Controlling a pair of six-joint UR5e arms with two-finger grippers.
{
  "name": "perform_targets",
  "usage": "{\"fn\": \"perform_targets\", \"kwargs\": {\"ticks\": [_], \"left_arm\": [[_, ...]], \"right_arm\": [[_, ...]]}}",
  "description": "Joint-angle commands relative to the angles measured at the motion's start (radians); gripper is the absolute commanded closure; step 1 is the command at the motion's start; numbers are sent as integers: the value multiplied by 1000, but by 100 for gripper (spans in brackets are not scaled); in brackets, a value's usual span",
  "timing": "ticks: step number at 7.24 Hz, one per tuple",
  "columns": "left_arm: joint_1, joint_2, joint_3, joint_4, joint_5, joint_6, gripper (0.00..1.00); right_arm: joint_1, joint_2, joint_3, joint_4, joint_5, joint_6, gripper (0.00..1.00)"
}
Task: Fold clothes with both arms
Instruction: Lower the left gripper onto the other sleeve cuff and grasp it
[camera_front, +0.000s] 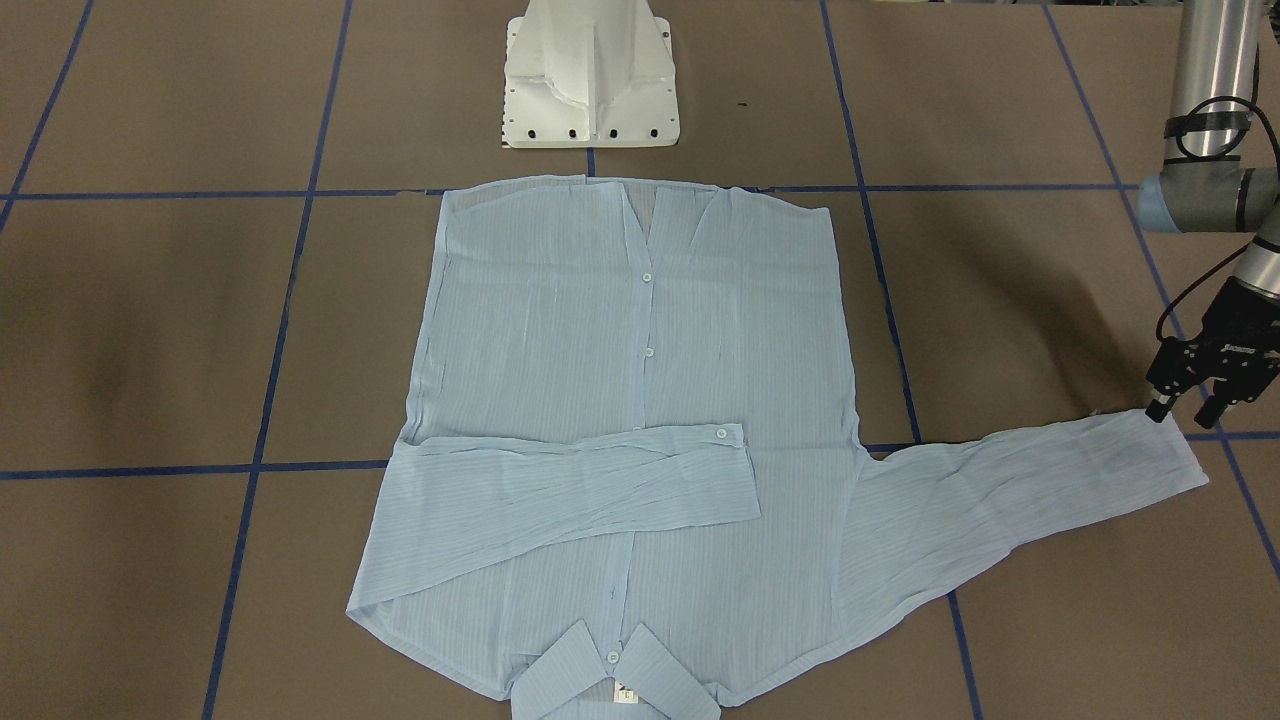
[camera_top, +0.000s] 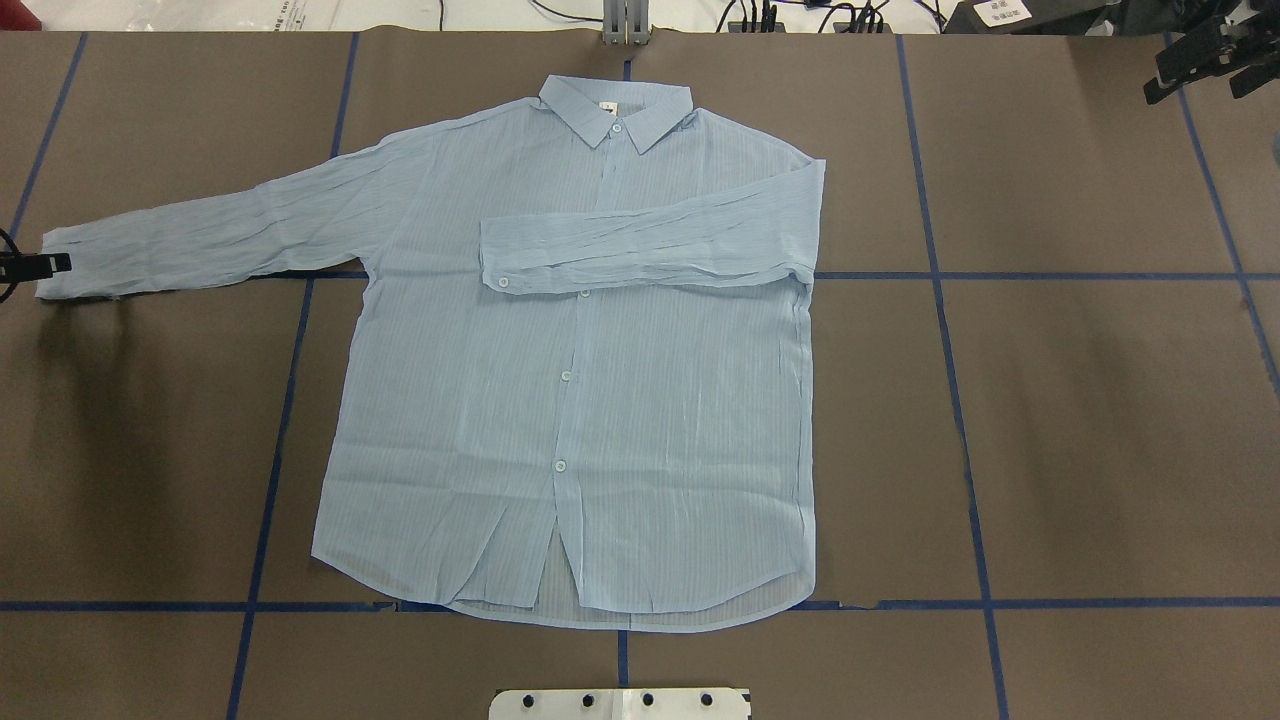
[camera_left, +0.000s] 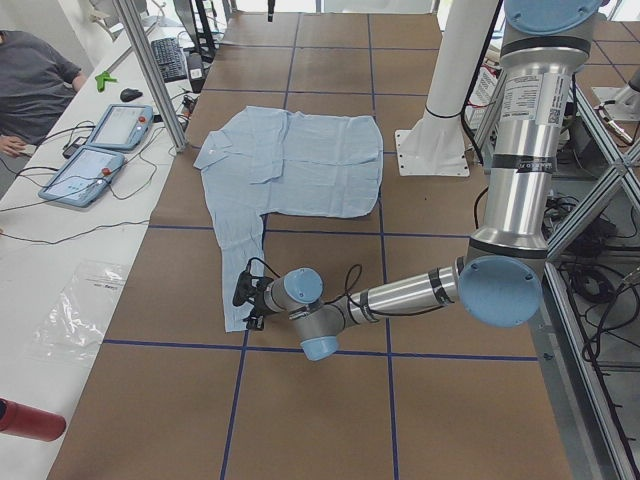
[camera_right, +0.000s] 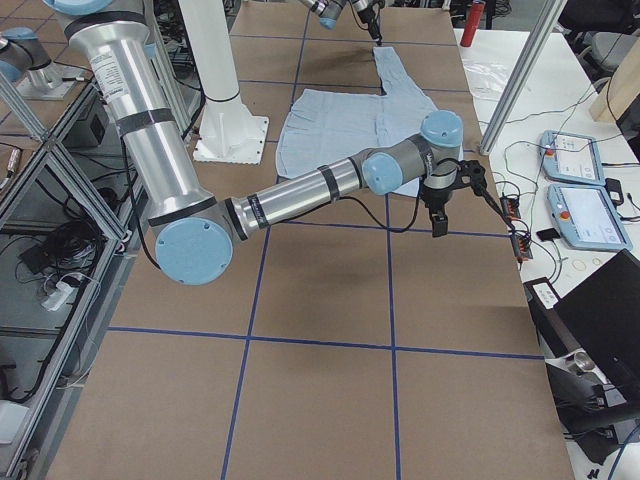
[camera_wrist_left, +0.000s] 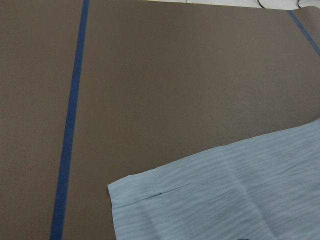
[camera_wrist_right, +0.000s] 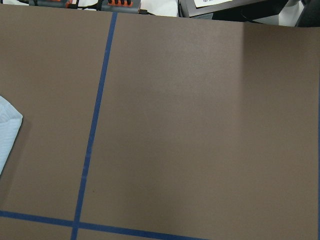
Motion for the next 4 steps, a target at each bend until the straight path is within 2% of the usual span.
{"fn": "perform_targets", "kwargs": {"ticks": [1,4], "left_arm": [[20,-7,20,-6,5,-5,32],[22,9,20,-9,4,10,32]], "right_arm": [[4,-27,25,0,-1,-2,0],[4,-99,113,-1,2,-4,0]]}}
